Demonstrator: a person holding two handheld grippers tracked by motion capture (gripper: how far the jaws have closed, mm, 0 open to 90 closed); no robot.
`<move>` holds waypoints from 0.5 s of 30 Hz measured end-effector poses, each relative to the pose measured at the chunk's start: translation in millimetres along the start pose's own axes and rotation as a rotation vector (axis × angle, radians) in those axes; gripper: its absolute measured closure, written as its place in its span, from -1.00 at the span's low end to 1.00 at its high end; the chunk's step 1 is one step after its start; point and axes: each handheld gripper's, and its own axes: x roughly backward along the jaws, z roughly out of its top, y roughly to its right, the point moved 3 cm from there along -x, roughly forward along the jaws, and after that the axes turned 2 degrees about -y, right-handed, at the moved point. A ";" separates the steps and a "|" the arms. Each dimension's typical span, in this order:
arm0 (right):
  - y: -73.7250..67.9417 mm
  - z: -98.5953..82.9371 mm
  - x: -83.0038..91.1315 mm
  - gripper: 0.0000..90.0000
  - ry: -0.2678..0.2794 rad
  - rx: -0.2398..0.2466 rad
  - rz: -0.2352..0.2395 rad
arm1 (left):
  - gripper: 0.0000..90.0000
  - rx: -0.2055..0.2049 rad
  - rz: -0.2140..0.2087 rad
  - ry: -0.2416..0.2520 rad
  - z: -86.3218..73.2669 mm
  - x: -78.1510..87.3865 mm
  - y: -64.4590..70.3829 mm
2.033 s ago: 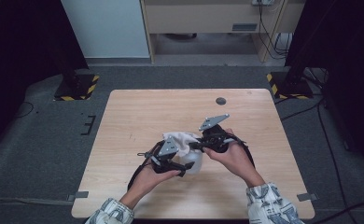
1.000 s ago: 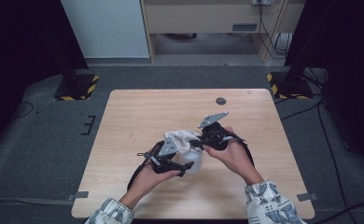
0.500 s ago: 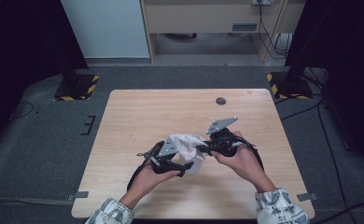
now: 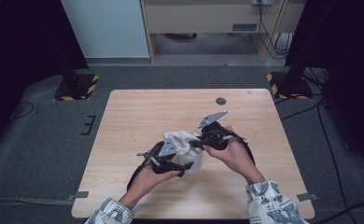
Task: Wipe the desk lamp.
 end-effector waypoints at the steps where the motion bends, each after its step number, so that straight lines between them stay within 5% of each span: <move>1: -2.7 0.2 -1.2 0.79 -0.006 0.010 0.003 | -0.68 -0.002 0.003 -0.002 -0.1 0.1 -0.2; 11: -17.1 -13.5 12.8 0.78 -0.010 0.035 0.031 | -0.68 -0.007 0.007 -0.006 -0.1 0.6 0.3; 15: -11.2 -22.8 21.6 0.78 -0.006 0.013 0.018 | -0.68 -0.006 -0.001 -0.003 -0.1 0.5 1.0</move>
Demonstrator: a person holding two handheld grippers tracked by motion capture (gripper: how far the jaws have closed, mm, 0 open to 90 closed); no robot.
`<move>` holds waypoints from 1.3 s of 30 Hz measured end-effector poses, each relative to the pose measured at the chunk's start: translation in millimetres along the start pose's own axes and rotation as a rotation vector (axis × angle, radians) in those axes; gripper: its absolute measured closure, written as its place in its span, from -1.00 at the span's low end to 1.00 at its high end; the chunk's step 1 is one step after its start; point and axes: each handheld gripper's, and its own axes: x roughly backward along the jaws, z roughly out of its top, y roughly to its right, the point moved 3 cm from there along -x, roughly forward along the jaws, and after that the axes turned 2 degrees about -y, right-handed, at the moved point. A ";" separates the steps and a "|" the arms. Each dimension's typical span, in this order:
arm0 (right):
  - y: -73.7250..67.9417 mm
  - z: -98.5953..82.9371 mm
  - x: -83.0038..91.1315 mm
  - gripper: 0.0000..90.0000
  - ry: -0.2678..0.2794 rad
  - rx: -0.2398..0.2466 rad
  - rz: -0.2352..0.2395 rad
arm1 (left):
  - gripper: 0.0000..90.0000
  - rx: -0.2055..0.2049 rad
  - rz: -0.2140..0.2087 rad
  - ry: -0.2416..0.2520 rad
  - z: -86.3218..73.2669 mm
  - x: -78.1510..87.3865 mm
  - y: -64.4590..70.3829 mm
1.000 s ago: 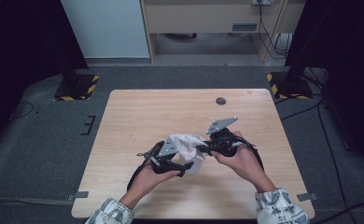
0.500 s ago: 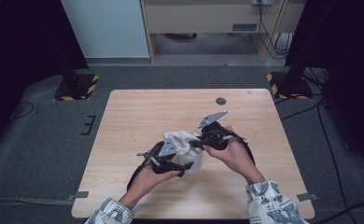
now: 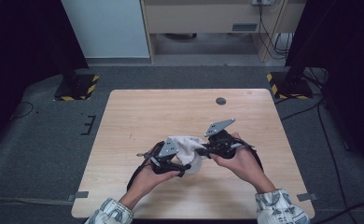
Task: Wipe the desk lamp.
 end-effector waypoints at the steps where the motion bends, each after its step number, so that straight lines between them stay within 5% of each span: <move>1: 3.7 -1.5 1.8 0.79 -0.002 -0.007 -0.006 | -0.67 0.001 0.004 0.003 0.0 0.4 0.0; 12: 32.9 8.3 -4.1 0.79 -0.034 -0.043 -0.070 | -0.67 -0.002 0.012 0.002 -0.6 0.7 -0.5; 21: 27.3 22.0 -19.1 0.79 -0.035 -0.031 -0.072 | -0.66 -0.001 0.010 0.002 -0.8 0.6 -0.5; 29: 11.1 29.0 -26.5 0.79 -0.045 0.035 -0.057 | -0.66 -0.004 0.024 -0.002 -0.9 1.3 -1.2; 35: -1.1 17.9 -17.4 0.79 -0.047 0.050 -0.049 | -0.65 -0.004 0.030 -0.005 -1.5 2.1 -1.7; 39: 5.9 6.7 -4.2 0.79 -0.050 0.041 -0.073 | -0.63 0.002 0.013 0.002 -1.4 1.2 -0.9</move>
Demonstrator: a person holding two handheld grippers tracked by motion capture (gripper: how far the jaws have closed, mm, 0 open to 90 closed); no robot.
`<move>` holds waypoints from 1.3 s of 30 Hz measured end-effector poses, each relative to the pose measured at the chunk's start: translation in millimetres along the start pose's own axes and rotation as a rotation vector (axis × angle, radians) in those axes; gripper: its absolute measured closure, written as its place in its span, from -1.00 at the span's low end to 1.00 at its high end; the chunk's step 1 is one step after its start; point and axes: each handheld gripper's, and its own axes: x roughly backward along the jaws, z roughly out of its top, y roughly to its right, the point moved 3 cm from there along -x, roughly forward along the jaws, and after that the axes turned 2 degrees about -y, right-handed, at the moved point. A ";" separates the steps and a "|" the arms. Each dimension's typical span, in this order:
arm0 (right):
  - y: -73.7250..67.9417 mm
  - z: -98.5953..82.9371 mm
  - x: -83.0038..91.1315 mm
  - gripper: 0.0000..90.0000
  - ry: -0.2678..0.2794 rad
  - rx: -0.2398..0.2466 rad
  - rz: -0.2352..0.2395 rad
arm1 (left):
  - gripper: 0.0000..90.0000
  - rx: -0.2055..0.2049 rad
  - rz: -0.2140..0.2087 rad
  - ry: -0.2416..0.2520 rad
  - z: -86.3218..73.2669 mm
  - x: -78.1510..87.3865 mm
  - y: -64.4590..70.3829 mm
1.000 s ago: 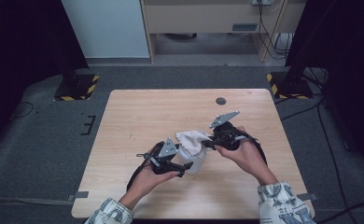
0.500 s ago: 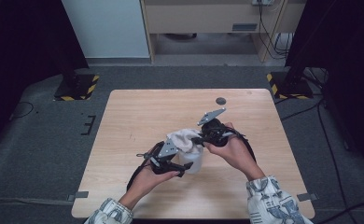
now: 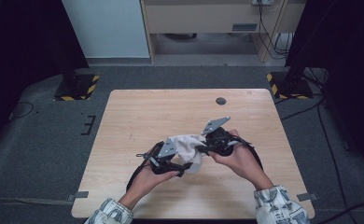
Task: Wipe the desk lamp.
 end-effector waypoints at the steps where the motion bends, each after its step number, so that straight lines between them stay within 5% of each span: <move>1: 5.3 -2.8 1.8 0.79 -0.001 -0.017 -0.009 | -0.62 -0.001 0.002 0.002 0.1 0.1 -0.4; 4: 19.1 -6.8 4.4 0.79 0.001 -0.060 -0.032 | -0.62 -0.001 0.005 0.002 0.0 0.7 -1.2; 11: 33.2 11.5 -3.2 0.79 -0.001 -0.065 -0.052 | -0.62 -0.002 0.003 0.003 -0.1 0.9 -1.4; 17: 17.9 28.2 -24.3 0.79 -0.027 -0.007 -0.046 | -0.61 -0.007 0.005 0.000 -0.3 1.2 -1.5; 20: 5.4 29.3 -25.2 0.79 -0.022 0.015 -0.027 | -0.61 -0.005 -0.018 0.007 -0.1 0.5 -0.1; 23: -6.3 26.0 -23.3 0.79 -0.025 0.037 -0.005 | -0.61 -0.014 0.015 0.000 -0.5 2.2 -1.8; 28: -14.7 11.9 -10.3 0.79 -0.016 0.039 0.012 | -0.61 -0.007 0.012 0.009 -0.9 2.6 -2.3; 39: 14.0 0.0 8.9 0.79 -0.034 -0.010 -0.049 | -0.60 -0.003 0.000 0.010 -1.0 1.0 -1.5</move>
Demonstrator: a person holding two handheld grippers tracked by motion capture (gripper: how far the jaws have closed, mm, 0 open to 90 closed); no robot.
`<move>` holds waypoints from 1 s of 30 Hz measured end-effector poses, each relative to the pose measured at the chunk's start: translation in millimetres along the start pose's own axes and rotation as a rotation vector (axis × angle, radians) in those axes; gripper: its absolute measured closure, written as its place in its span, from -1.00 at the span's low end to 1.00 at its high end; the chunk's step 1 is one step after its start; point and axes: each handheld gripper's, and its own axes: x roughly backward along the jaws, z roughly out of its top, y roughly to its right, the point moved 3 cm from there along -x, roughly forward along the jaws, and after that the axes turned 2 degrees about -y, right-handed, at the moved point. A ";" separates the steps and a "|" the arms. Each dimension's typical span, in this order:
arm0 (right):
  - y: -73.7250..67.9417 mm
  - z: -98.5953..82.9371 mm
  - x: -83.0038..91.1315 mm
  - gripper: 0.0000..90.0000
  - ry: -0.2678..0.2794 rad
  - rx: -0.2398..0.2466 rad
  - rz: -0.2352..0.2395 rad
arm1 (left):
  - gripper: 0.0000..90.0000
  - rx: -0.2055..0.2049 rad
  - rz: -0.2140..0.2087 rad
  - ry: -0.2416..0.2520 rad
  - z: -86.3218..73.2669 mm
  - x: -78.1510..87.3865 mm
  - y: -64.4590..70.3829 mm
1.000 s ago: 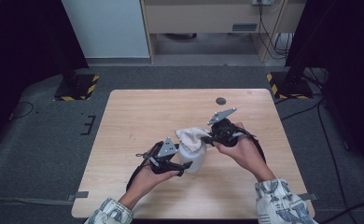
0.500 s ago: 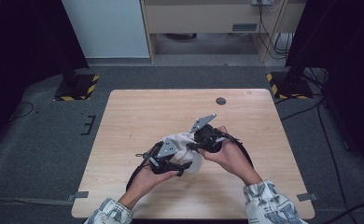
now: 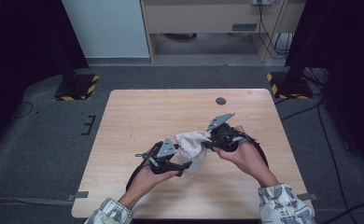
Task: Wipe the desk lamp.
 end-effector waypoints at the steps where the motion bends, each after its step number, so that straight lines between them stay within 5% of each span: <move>1: 4.4 1.6 -1.4 0.79 -0.005 -0.004 -0.011 | -0.60 -0.002 0.004 0.000 0.0 0.2 -0.1; 6: 13.6 14.9 -12.7 0.79 -0.031 -0.012 -0.029 | -0.60 -0.002 0.005 0.000 0.3 0.5 -0.1; 15: -12.7 30.2 -25.3 0.79 -0.020 0.060 0.027 | -0.60 -0.001 -0.004 0.007 0.4 1.7 0.0; 17: -12.2 27.5 -21.0 0.79 -0.005 0.044 0.024 | -0.61 0.007 -0.051 0.018 0.7 0.4 2.1; 18: -8.6 25.7 -18.7 0.79 0.001 0.047 0.014 | -0.61 0.001 -0.009 0.008 0.4 2.1 -0.3; 21: 5.9 18.4 -12.7 0.79 0.026 -0.007 -0.024 | -0.60 0.003 0.007 0.013 0.8 4.8 -1.6; 25: 28.0 -1.4 -11.8 0.79 0.048 -0.070 -0.028 | -0.61 0.010 0.005 0.027 1.6 8.4 -3.4; 30: 34.4 -17.3 -19.7 0.79 0.051 -0.087 -0.009 | -0.59 0.010 0.002 0.031 2.0 9.0 -2.8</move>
